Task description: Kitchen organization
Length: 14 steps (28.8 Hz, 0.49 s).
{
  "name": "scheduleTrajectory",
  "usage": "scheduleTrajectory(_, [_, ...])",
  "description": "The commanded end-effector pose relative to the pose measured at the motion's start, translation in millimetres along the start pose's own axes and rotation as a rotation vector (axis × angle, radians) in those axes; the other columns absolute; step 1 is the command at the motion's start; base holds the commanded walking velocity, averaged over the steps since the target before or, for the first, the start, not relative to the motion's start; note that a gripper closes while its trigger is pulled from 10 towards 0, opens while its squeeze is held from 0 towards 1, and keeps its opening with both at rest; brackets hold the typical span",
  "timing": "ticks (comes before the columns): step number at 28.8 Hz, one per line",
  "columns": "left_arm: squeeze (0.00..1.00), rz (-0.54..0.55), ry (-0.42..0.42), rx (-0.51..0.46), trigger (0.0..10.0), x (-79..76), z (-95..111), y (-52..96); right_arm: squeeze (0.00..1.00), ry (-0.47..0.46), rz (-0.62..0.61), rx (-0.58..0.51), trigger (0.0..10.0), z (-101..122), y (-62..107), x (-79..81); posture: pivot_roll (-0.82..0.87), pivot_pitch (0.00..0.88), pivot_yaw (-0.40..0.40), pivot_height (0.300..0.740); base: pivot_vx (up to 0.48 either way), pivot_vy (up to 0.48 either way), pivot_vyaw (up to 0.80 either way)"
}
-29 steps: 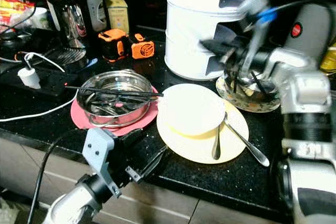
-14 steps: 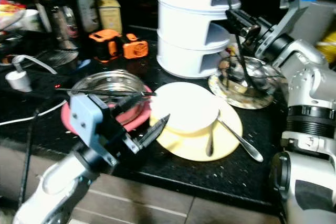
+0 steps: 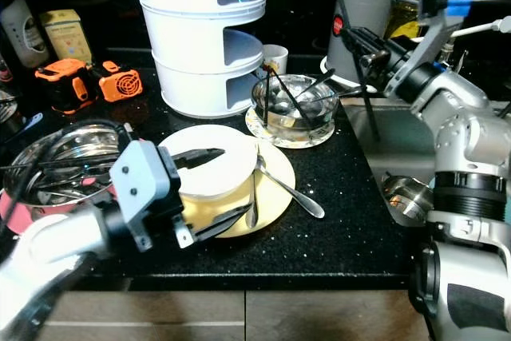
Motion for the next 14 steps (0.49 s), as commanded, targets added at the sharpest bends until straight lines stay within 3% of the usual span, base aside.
scheduleTrajectory(1, [0.0,-0.059,-0.047,0.085,10.0,2.5,-0.3,8.7,0.0,0.04,0.031,0.028,10.0,-2.6,-1.1,8.1,0.03,0.0,-0.049,0.74,0.0,0.0,0.0])
scheduleTrajectory(5, [0.0,-0.107,-0.107,0.199,10.0,6.0,-7.5,16.3,0.0,0.059,0.046,0.055,10.0,-7.5,-1.6,13.3,0.03,0.0,-0.043,0.74,0.0,0.0,0.0])
scheduleTrajectory(14, [0.0,-0.136,-0.172,0.318,10.0,13.9,-30.2,15.8,0.0,0.102,0.101,0.131,10.0,-23.7,0.6,30.3,0.02,0.0,-0.032,0.74,0.0,0.0,0.0])
Point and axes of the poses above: a point about 5 cm out from each wrist's last joint towards the gripper, its own y axis pointing back from the gripper into the wrist, its own z axis along the axis of the wrist's last joint, x = y × z, the point moved 5 cm from there along -y, pointing out of the wrist towards the gripper, and after that the axes turned 13 degrees about y, right-handed, at the moved point
